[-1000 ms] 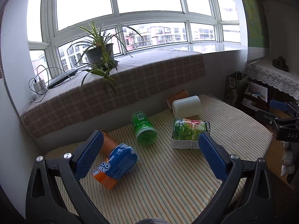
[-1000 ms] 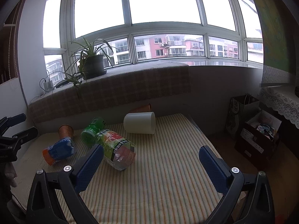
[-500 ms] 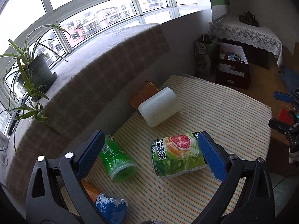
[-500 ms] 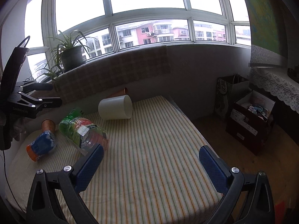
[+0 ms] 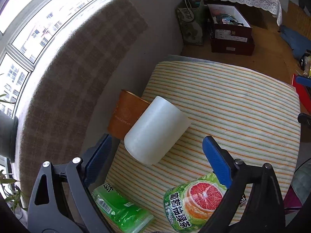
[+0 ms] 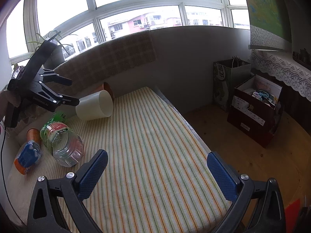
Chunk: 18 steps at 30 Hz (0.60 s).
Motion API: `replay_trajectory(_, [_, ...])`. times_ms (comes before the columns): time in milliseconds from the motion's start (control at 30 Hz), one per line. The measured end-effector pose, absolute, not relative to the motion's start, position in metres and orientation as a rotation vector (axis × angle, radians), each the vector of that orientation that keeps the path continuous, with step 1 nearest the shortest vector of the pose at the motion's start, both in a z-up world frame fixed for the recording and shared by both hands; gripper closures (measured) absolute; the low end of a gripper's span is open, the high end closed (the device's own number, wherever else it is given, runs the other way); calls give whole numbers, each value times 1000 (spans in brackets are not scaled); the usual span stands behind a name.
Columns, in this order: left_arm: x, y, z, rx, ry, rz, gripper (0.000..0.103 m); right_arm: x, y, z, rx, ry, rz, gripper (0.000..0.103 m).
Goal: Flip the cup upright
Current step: 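Reach the left gripper toward the white cup lying on its side and close on it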
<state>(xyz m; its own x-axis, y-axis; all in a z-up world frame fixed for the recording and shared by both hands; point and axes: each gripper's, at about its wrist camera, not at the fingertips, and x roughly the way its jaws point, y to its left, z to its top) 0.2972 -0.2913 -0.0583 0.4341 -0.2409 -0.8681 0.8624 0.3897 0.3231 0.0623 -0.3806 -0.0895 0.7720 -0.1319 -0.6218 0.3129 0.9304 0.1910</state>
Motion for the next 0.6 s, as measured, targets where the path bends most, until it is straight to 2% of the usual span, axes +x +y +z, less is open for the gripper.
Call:
replay_trajectory(333, [312, -321, -89, 1107, 919, -874, 12, 70, -409, -104, 376, 662, -271, 0])
replay_trajectory(367, [313, -324, -92, 1118, 933, -882, 14, 70, -410, -105, 383, 665, -269, 0])
replay_trajectory(600, [319, -335, -107, 1162, 959, -890, 15, 72, -410, -106, 385, 665, -256, 0])
